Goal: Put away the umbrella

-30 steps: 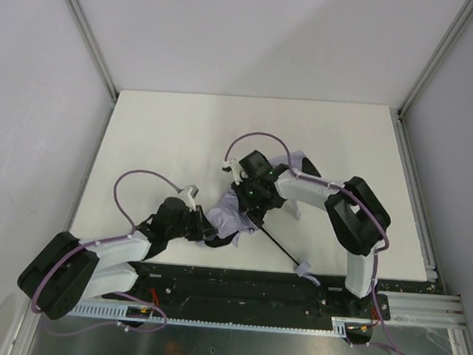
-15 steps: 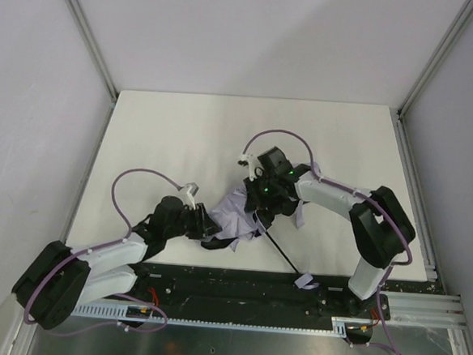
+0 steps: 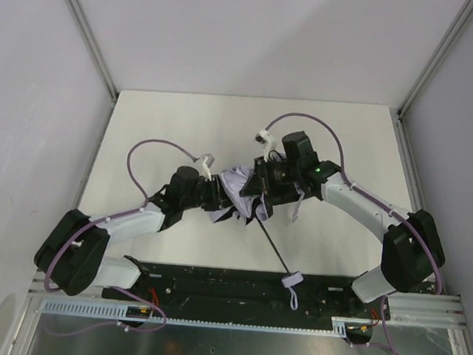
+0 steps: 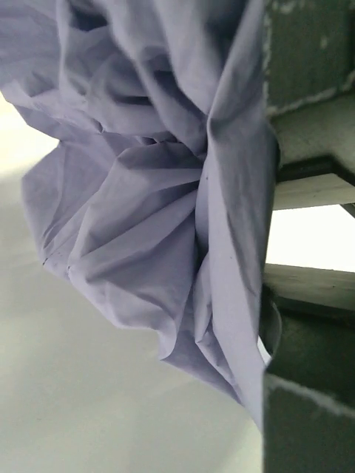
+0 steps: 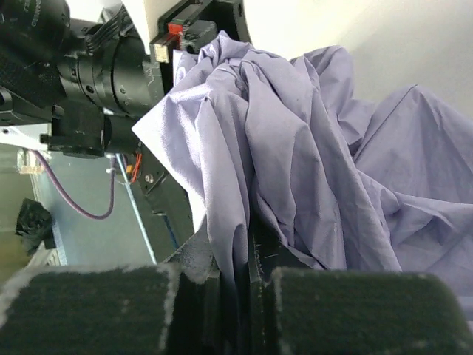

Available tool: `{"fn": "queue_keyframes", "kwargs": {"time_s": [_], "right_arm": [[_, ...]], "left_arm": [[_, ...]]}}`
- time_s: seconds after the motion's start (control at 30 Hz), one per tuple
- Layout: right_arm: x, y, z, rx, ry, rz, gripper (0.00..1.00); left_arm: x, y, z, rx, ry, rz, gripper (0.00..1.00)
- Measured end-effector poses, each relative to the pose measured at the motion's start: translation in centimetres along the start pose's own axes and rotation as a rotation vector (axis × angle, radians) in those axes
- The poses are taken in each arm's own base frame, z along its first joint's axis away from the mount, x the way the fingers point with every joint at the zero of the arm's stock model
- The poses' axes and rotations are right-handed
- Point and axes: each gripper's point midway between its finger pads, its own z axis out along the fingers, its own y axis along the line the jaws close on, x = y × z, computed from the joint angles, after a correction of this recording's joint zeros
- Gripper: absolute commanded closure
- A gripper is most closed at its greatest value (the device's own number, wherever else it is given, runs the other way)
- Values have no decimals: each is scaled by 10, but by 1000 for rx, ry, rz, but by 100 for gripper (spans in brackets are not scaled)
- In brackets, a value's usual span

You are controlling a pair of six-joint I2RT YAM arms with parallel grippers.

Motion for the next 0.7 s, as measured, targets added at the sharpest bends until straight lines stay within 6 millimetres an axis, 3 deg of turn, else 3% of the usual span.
{"fn": "queue_keyframes", "kwargs": {"time_s": [0.17,0.3,0.5,0.7], "right_arm": [[-16,-20,-25,35,-68,43,100],[-36,-54,-58,146,-158,46,100],[-64,-111,-109,404,-249,-6,100],[-114,-133,-165,705,-292,-216,100]], "left_arm": [[-12,-8,2,15,-23,7,49],[-12,-12,-5,32,-37,6,39],[-5,-19,-37,76,-88,15,34],[-18,-38,-70,132,-174,42,32]]}}
